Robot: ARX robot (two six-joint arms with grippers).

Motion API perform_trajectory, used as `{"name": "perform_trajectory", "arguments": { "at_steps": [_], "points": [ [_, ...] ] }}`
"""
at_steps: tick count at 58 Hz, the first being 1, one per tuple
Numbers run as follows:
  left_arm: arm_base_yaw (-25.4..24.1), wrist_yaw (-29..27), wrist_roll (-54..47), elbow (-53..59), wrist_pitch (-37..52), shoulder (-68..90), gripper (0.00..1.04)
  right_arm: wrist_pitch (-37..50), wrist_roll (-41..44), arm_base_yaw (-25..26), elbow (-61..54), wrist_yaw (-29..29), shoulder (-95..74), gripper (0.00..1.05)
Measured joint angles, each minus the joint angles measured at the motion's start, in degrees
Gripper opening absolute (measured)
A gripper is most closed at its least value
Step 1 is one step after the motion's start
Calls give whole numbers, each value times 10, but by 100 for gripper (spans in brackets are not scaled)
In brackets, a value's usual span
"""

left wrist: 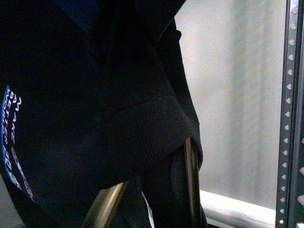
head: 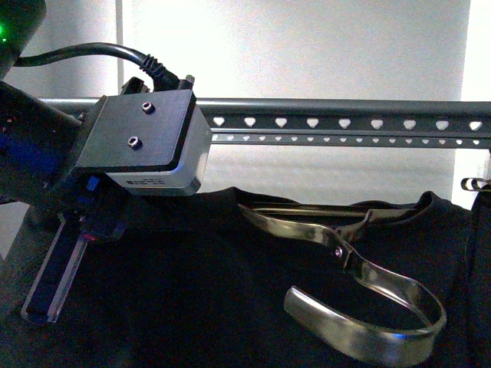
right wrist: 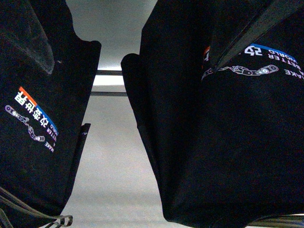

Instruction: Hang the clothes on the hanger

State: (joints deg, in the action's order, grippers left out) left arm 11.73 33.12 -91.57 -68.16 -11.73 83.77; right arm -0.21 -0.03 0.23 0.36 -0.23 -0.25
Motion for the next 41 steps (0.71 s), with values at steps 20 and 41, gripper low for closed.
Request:
{"name": "perform_trajectory", "arguments": {
  "at_steps": [20, 41],
  "points": [
    [-2, -3, 0, 0, 0, 1, 4, 63, 284, 149, 135, -399, -368, 97],
    [0, -2, 0, 0, 0, 2, 4, 202, 704, 67, 295, -362, -605, 97]
  ]
}}
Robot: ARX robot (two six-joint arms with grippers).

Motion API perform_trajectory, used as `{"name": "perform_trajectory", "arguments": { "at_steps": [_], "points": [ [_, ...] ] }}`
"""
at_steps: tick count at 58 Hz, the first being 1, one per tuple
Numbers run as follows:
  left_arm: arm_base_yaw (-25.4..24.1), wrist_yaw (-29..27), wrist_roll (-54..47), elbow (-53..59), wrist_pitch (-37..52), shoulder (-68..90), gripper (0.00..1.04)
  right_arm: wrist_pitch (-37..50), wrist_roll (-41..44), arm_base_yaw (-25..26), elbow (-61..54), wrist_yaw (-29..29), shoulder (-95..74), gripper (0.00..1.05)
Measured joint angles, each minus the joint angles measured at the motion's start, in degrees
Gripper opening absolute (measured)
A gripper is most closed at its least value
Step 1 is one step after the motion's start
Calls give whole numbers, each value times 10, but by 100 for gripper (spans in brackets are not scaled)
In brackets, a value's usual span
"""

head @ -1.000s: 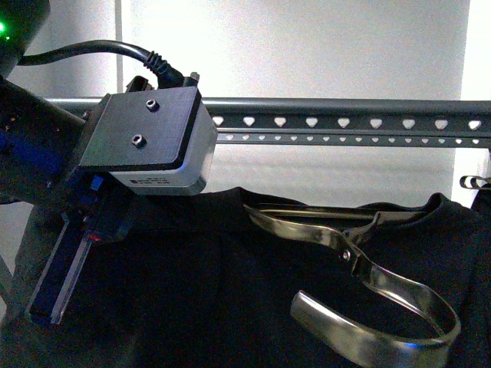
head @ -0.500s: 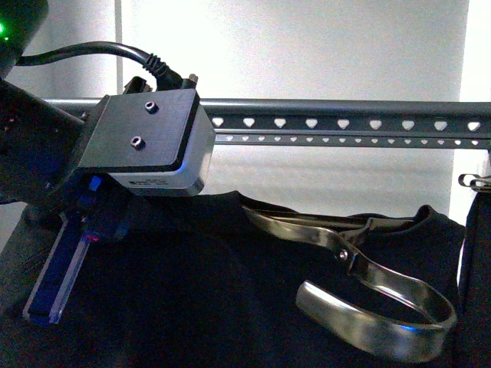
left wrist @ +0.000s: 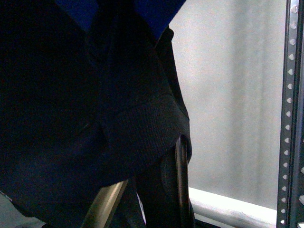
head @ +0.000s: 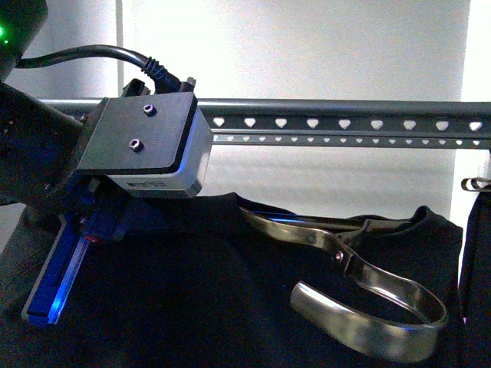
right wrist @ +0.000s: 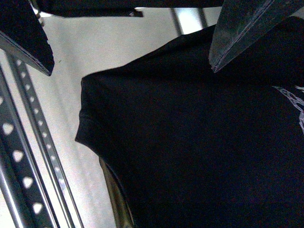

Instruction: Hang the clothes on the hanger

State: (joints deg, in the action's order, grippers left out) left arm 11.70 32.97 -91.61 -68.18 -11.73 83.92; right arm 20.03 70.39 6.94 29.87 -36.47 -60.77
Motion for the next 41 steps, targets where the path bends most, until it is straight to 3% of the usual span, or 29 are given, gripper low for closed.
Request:
{"name": "perform_trajectory", "arguments": {
  "at_steps": [6, 14, 41],
  "points": [
    [0, 0, 0, 0, 0, 0, 4, -26, 84, -13, 63, -7, -64, 97],
    [0, 0, 0, 0, 0, 0, 4, -57, 132, -19, 133, -3, -126, 97],
    [0, 0, 0, 0, 0, 0, 4, -155, 110, -78, 333, 64, -269, 97]
  ]
}}
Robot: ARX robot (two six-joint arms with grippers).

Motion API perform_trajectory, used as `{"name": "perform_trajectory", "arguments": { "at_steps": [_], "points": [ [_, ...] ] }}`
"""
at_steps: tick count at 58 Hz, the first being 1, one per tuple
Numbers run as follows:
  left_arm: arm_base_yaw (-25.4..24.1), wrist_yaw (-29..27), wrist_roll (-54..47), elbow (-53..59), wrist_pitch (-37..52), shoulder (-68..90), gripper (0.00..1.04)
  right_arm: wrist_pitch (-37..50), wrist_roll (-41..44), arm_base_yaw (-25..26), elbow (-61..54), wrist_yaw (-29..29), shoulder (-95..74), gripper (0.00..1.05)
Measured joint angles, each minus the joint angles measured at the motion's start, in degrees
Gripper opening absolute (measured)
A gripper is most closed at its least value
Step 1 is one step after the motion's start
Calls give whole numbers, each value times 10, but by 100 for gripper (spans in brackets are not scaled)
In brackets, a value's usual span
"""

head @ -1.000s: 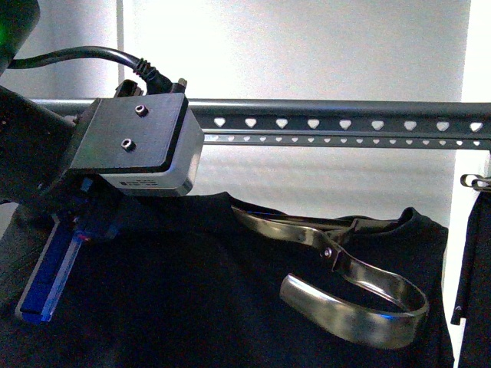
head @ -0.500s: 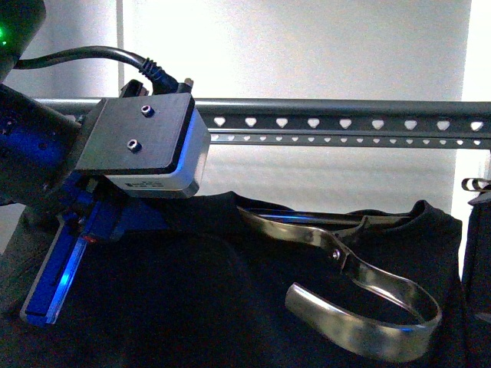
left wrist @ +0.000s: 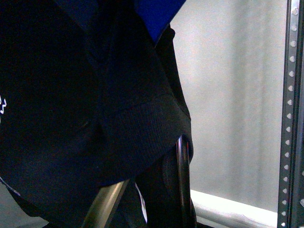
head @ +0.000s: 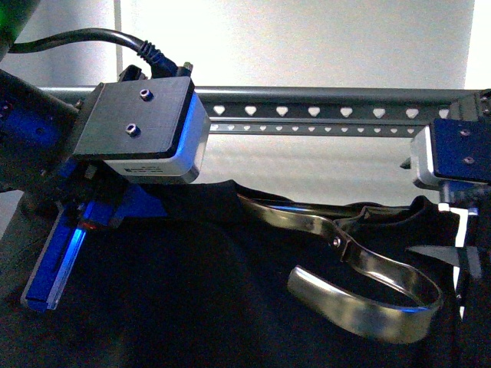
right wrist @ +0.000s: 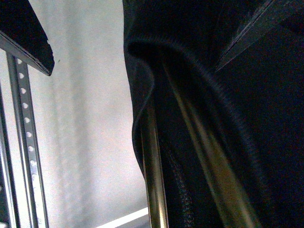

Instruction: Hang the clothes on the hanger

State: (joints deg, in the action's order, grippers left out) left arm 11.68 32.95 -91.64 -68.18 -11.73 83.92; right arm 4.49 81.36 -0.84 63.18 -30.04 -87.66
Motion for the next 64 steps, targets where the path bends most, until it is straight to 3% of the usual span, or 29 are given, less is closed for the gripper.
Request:
{"name": "perform_trajectory", "arguments": {
  "at_steps": [8, 28, 44, 56, 64],
  "points": [
    [0, -1, 0, 0, 0, 0, 4, -2, -18, -19, 32, 26, -37, 96],
    [-1, -5, 0, 0, 0, 0, 4, 4, -49, -46, 58, 59, -76, 49],
    [-1, -4, 2, -2, 1, 0, 5, 2, -46, -32, 50, 46, -71, 12],
    [-1, 3, 1, -7, 4, 0, 31, -14, -51, -13, 30, 33, -56, 10],
    [-1, 4, 0, -8, 4, -1, 56, -75, -87, 6, 16, 30, -35, 10]
  ]
}}
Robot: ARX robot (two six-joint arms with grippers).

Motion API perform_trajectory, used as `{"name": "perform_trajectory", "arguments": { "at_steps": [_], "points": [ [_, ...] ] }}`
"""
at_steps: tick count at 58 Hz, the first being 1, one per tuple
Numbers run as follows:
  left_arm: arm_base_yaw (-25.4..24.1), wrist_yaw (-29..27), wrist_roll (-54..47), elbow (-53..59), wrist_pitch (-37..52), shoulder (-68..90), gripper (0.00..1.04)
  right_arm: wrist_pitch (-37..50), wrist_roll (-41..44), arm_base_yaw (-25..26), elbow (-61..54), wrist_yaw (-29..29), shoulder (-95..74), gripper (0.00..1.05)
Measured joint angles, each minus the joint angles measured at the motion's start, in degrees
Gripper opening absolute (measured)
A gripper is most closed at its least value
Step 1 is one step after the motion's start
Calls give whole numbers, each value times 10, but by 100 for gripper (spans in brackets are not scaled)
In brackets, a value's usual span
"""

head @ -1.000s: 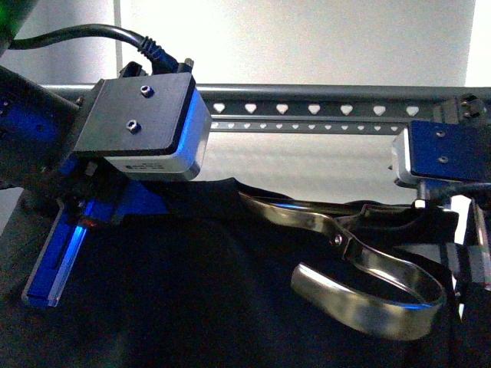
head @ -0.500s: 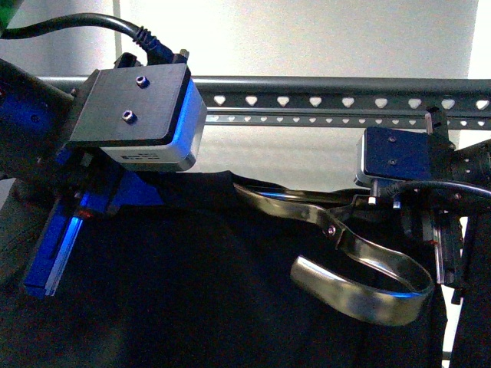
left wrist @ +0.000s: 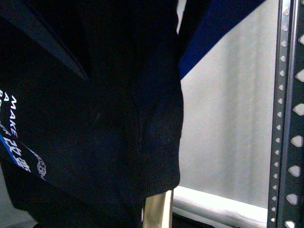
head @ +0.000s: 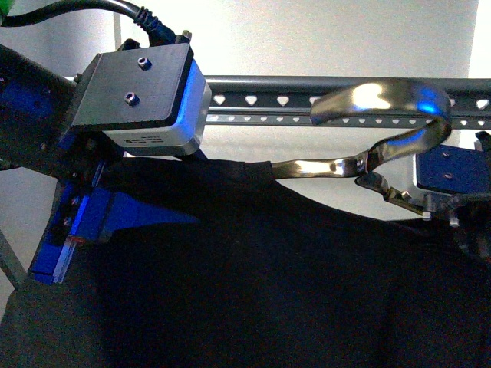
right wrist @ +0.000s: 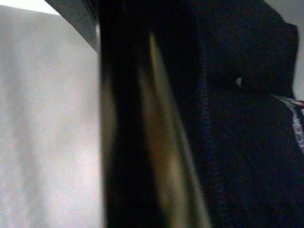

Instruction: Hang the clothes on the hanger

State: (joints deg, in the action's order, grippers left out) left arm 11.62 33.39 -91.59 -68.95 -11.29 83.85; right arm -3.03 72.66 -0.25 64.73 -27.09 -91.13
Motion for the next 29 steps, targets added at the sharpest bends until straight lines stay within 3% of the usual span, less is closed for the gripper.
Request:
{"name": "perform_trajectory", "arguments": {
  "at_steps": [14, 24, 28, 29],
  "points": [
    [0, 0, 0, 0, 0, 0, 100, -212, -78, 55, -19, -66, 45, 10],
    [1, -9, 17, 5, 16, -1, 98, -263, -126, 109, -63, -118, 74, 10],
    [0, -73, 196, 54, 172, -9, 98, -276, -147, 127, -82, -142, 89, 10],
    [-2, -90, 282, 63, 213, -9, 98, -277, -154, 131, -87, -148, 94, 10]
  ]
}}
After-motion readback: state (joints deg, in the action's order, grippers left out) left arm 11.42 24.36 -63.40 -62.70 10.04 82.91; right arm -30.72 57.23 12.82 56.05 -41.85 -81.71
